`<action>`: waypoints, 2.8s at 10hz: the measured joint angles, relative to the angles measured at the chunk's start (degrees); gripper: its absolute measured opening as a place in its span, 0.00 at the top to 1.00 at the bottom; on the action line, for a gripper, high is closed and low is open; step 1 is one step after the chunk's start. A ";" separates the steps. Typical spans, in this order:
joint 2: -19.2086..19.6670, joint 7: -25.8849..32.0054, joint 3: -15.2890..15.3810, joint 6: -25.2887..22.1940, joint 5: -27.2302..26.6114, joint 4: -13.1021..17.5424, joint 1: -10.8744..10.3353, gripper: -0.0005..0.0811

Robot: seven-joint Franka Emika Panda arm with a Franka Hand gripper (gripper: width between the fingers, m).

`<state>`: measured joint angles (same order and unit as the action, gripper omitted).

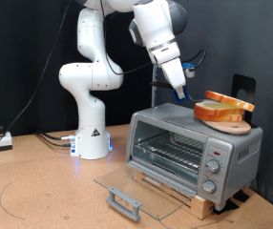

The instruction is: Make a piece of toast with the oven

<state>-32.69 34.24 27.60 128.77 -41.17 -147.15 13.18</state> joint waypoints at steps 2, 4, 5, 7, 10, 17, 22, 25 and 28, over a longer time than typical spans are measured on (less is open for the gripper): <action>-0.01 -0.58 0.80 -0.05 0.00 -0.11 -0.28 0.51; -0.01 -1.47 1.93 -0.05 -0.01 -0.26 -0.57 0.51; -0.02 -2.08 2.50 -0.05 -0.05 -0.35 -0.80 0.51; -0.03 -3.00 3.62 0.12 -0.44 -0.58 -1.26 0.51; -0.05 -4.34 5.40 0.83 -1.55 -0.93 -1.53 0.51; -0.16 -1.26 7.70 11.28 -12.45 -3.89 -4.83 0.51; -2.49 0.81 5.81 10.80 -15.59 -6.20 -5.45 0.51; -5.21 0.65 2.21 6.05 -16.29 -6.68 -5.61 0.51; -8.68 0.11 -1.32 -1.47 -11.20 -6.71 -4.60 0.51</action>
<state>-41.37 34.35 26.27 127.30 -52.38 -153.86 8.58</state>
